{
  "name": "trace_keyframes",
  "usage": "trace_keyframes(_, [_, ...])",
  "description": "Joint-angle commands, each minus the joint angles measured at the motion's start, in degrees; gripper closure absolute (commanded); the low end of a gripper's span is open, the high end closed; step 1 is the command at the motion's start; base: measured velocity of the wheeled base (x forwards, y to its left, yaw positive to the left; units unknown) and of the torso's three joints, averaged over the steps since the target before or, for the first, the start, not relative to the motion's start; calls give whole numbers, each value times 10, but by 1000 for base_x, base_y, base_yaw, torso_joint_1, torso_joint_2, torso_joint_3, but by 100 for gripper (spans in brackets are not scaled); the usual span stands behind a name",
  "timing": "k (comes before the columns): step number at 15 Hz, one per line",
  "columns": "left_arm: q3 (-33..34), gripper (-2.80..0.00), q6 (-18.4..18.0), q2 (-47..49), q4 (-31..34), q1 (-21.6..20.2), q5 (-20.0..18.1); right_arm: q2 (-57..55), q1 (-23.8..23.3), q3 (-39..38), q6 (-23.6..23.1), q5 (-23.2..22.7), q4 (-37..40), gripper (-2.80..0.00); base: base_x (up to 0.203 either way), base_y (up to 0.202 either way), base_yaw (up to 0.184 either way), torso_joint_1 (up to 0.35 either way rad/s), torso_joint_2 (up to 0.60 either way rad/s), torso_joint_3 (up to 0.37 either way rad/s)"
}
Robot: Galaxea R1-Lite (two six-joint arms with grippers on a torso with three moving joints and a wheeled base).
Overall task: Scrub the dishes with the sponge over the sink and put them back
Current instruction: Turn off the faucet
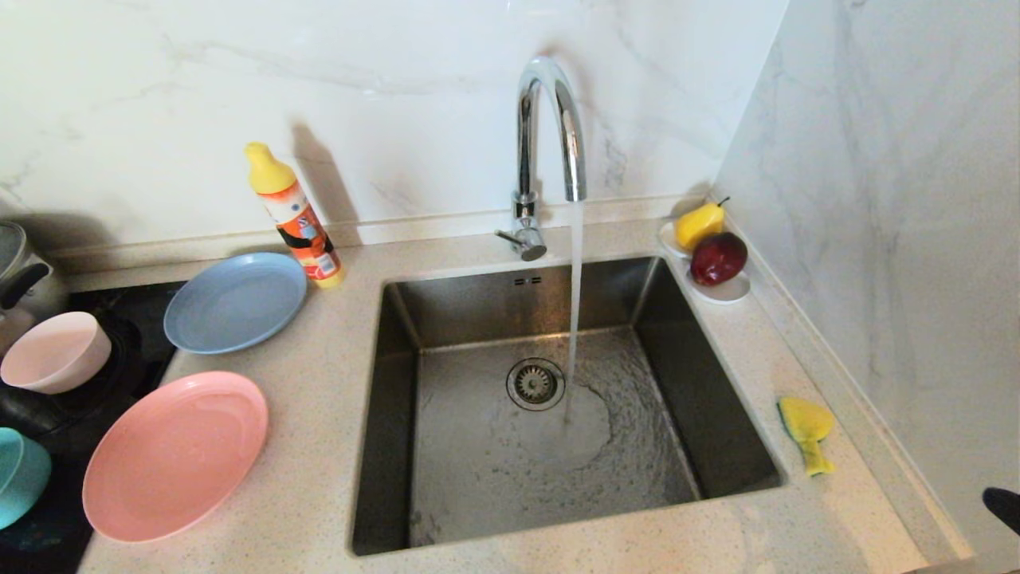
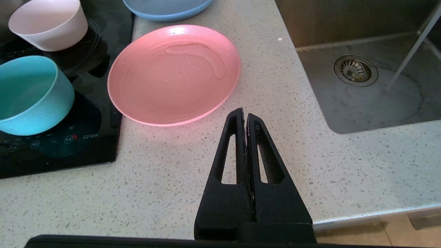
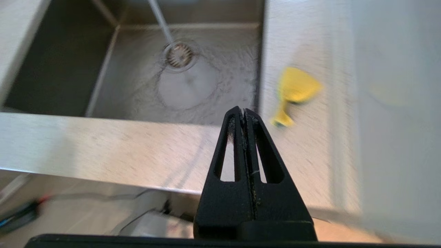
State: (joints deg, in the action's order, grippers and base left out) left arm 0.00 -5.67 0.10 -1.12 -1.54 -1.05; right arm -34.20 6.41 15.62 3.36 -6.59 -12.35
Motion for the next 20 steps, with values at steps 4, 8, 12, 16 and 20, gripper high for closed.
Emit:
trace_keyframes(4, [10, 0, 0, 0, 0, 0, 0, 250, -67, -151, -23, -12, 5, 0, 0, 0, 0, 0, 0, 0])
trace_keyframes(8, [10, 0, 0, 0, 0, 0, 0, 341, -65, -145, -24, 38, 126, 0, 0, 0, 0, 0, 0, 0])
trace_keyframes(12, [10, 0, 0, 0, 0, 0, 0, 342, -66, -139, 9, 65, 141, 0, 0, 0, 0, 0, 0, 0])
trace_keyframes(16, [10, 0, 0, 1, 0, 0, 0, 342, -66, -156, -89, 61, 126, 0, 0, 0, 0, 0, 0, 0])
trace_keyframes(20, [10, 0, 0, 1, 0, 0, 0, 342, -66, -156, -70, 60, 125, 0, 0, 0, 0, 0, 0, 0])
